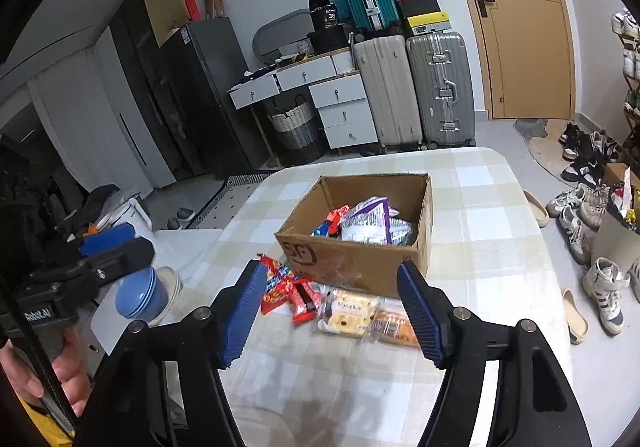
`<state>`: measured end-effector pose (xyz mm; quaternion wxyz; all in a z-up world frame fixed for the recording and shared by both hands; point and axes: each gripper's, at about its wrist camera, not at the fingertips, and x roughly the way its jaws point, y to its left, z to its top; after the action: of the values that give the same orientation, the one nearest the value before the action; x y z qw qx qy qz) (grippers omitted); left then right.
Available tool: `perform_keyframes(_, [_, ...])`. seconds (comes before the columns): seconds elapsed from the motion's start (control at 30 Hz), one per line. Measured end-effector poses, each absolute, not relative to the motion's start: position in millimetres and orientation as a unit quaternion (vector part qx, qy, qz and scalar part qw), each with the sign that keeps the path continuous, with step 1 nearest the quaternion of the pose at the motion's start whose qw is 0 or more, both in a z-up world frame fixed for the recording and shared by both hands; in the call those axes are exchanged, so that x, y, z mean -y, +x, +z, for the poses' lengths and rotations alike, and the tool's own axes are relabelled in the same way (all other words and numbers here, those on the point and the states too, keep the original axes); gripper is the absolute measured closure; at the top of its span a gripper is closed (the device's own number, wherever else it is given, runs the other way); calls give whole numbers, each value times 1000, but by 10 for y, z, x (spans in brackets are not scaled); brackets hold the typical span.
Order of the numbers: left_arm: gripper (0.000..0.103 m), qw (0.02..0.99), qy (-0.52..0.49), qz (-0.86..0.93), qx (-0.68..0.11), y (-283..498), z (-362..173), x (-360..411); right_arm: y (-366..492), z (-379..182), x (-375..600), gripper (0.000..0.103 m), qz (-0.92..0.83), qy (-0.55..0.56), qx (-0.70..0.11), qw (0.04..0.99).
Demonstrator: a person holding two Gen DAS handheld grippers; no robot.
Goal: Organize snacks
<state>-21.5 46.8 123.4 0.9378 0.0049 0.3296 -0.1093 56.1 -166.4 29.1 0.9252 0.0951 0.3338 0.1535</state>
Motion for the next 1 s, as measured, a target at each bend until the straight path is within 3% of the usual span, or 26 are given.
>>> perform_keyframes(0.1, [18, 942, 4, -104, -320, -384, 1226, -495, 456, 192, 1635, 24, 160, 86, -321, 929])
perform_keyframes(0.2, [15, 946, 0, -96, -310, -512, 1172, -543, 363, 76, 1584, 24, 163, 66, -305, 936])
perform_keyframes(0.27, [9, 947, 0, -88, -308, -553, 1109, -566, 318, 2, 1563, 24, 166, 60, -294, 939])
perform_keyframes(0.3, [1, 948, -3, -86, -308, -544, 1076, -581, 309, -29, 1561, 20, 165, 61, -290, 941])
perform_keyframes(0.33, [1, 949, -6, -83, -305, -525, 1029, -603, 305, -68, 1561, 14, 164, 66, -285, 942])
perform_keyframes(0.5, [1, 951, -25, -61, -302, -340, 807, -682, 401, -221, 1555, 7, 184, 87, -272, 941])
perform_keyframes(0.67, [1, 949, -36, -27, -312, -32, 434, -736, 473, -489, 1542, 7, 183, 91, -261, 944])
perform_keyframes(0.8, [1, 944, -33, -23, -327, 173, 71, -721, 619, -718, 1519, 7, 191, 89, -312, 926])
perform_keyframes(1.0, [1, 940, 33, -29, -338, 345, -99, -497, 658, -805, 1515, 7, 194, 66, -316, 926])
